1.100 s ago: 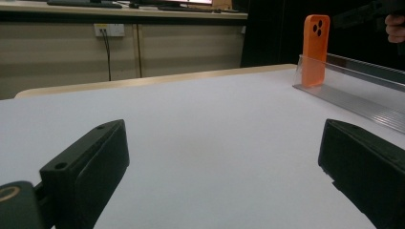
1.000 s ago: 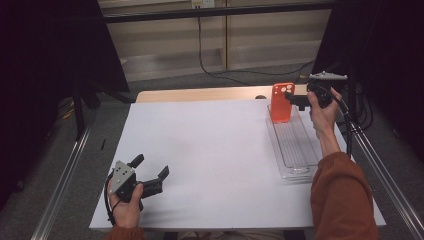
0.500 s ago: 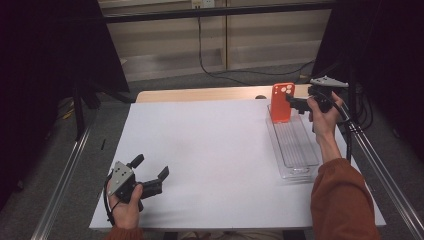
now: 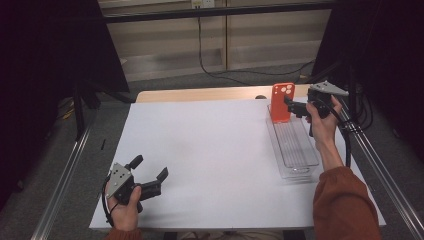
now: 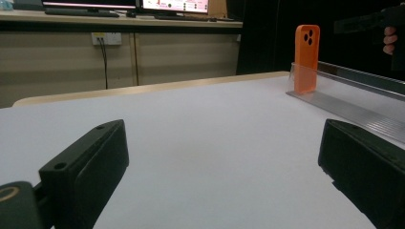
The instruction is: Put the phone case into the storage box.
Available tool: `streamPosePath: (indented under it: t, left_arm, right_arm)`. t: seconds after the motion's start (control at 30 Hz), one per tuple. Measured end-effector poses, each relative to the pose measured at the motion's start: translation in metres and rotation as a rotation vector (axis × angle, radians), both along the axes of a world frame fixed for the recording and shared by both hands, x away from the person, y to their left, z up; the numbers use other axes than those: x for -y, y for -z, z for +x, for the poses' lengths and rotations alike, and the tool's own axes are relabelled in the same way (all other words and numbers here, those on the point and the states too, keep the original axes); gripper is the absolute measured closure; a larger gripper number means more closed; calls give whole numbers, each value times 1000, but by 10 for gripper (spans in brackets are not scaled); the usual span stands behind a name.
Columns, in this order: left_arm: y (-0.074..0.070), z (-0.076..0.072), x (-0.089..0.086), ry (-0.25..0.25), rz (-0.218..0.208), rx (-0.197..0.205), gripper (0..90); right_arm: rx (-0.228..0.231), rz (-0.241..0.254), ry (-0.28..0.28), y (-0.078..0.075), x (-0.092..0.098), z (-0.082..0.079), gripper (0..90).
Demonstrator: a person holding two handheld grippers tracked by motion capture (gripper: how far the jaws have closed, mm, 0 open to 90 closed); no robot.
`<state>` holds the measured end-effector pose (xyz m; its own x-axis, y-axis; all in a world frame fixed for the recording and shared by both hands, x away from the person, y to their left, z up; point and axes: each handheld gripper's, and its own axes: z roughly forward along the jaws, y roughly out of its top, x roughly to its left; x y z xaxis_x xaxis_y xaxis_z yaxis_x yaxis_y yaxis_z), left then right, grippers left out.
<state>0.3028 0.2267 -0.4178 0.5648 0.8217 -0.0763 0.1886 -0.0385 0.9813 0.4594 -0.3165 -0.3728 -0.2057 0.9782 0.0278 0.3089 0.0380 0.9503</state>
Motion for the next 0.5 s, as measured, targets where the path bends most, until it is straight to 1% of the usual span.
streamPosePath:
  t: [0.07,0.13,0.2,0.27,0.3,0.37,0.43,0.5]
  left_arm:
    - [0,0,0,2,3,0,31]
    - [0,0,0,6,8,-2,31]
    - [0,0,1,7,12,-1,31]
    - [0,0,1,4,12,-2,31]
    - [0,-1,1,2,19,-2,31]
    - [0,-1,1,-4,22,-2,31]
    - [1,-1,1,-2,28,-3,31]
    - [1,-2,2,-1,24,-2,31]
  right_arm:
    - [-3,16,0,0,-1,-3,62]
    - [17,14,1,0,-2,-7,63]
    - [23,18,1,1,-2,-10,63]
    - [31,7,5,1,-2,-15,63]
    - [34,6,0,1,-2,-16,62]
    - [40,13,1,1,-3,-20,55]
    - [39,11,-12,1,-3,-23,44]
    - [48,9,-18,0,-4,-27,41]
